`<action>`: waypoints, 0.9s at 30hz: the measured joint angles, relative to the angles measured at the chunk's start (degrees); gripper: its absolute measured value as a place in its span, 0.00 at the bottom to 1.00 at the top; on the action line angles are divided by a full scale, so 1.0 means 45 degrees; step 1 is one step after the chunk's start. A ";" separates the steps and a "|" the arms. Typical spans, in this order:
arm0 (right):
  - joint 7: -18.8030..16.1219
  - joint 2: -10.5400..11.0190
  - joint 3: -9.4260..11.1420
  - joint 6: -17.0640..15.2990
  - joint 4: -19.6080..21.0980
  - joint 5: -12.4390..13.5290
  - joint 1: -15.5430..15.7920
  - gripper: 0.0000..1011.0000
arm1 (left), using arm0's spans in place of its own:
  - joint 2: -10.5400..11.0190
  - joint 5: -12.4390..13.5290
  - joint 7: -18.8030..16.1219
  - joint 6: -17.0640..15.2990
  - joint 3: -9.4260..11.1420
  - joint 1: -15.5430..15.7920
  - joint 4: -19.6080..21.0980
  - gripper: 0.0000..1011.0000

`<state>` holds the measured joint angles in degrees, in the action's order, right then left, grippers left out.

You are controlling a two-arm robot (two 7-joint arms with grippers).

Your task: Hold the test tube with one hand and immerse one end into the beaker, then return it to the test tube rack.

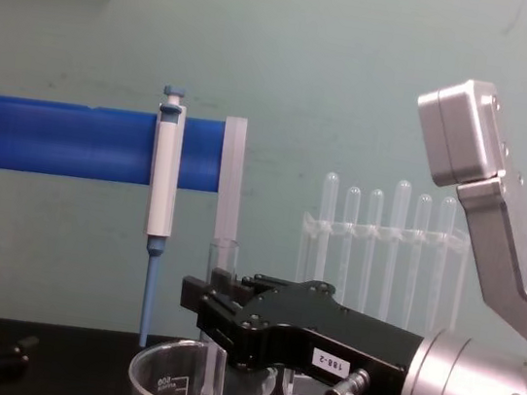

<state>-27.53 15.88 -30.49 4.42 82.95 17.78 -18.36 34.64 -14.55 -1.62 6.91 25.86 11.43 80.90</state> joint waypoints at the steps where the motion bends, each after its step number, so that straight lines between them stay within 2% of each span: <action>1: 0.0000 0.0000 0.0000 0.0000 0.0000 0.0000 0.0000 0.22 | 0.0000 0.0000 0.0000 0.0000 0.0000 0.0000 0.0000 0.99; 27: 0.0000 0.0000 0.0000 0.0000 0.0000 0.0000 0.0000 0.22 | 0.0000 0.0001 0.0000 0.0000 0.0000 -0.0001 0.0000 0.99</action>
<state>-27.53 15.88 -30.49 4.42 82.95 17.78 -18.36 34.64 -14.55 -1.62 6.91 25.86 11.43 80.90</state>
